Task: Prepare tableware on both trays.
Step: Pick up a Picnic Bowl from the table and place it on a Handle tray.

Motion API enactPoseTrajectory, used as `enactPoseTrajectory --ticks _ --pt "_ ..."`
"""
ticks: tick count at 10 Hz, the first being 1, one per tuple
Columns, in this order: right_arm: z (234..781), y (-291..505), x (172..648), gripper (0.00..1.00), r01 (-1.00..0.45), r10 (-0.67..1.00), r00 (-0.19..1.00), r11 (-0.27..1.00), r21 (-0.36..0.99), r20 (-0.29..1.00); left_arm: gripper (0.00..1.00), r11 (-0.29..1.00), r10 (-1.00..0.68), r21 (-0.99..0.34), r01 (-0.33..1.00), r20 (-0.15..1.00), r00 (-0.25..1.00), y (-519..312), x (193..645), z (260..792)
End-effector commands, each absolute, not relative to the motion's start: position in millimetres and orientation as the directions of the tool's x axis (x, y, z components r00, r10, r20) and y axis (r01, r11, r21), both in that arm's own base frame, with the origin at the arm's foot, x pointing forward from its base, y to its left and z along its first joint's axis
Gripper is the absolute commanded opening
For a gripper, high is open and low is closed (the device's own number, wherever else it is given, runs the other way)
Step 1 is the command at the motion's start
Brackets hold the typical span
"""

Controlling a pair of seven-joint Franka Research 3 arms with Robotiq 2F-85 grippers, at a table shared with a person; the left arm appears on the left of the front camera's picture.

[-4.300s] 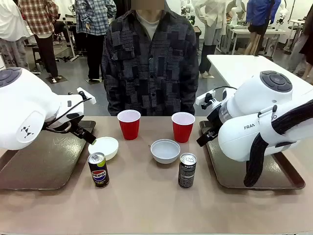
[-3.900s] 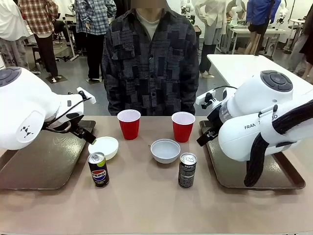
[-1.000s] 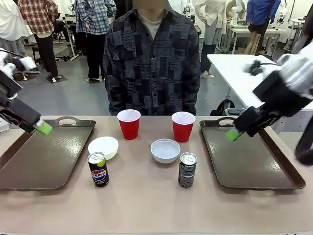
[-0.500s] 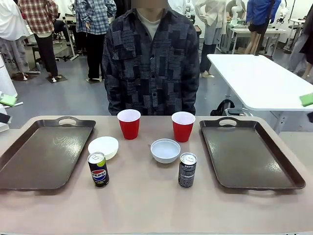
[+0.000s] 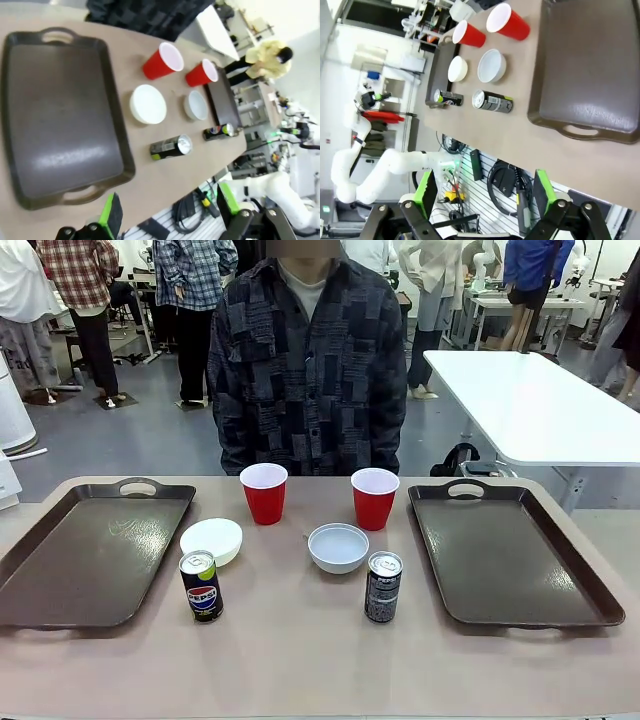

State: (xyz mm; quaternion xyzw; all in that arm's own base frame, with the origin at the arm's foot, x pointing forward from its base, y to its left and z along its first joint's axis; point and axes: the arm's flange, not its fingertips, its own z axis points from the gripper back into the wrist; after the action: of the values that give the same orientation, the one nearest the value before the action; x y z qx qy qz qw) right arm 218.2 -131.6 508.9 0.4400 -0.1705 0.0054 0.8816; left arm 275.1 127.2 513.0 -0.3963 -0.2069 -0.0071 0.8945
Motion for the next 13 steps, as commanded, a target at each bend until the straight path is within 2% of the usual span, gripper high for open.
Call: enactPoseTrajectory --ticks 1,5,8,9,13 --pt "498.8 -144.6 230.0 1.0 -0.127 -0.166 0.949 0.578 0.806 0.269 1.0 0.701 0.159 -0.698 0.147 0.355 0.921 143.7 276.2 498.6" --pt "487.9 -155.7 242.9 1.0 -0.079 -0.177 0.959 0.585 0.807 0.222 1.0 0.713 0.16 -0.694 0.098 0.297 0.941 149.9 275.1 488.8" --pt "484.1 -153.3 245.7 1.0 -0.056 -0.192 0.956 0.624 0.779 0.223 1.0 0.721 0.126 -0.683 0.121 0.3 0.946 144.0 272.7 489.7" --pt "484.2 -154.6 243.7 1.0 -0.051 -0.185 0.962 0.603 0.796 0.202 1.0 0.705 0.174 -0.704 0.086 0.289 0.941 145.8 277.1 485.7" --pt "484.2 -154.6 243.7 1.0 -0.051 -0.185 0.962 0.603 0.796 0.202 1.0 0.705 0.174 -0.704 0.086 0.289 0.941 145.8 277.1 485.7"
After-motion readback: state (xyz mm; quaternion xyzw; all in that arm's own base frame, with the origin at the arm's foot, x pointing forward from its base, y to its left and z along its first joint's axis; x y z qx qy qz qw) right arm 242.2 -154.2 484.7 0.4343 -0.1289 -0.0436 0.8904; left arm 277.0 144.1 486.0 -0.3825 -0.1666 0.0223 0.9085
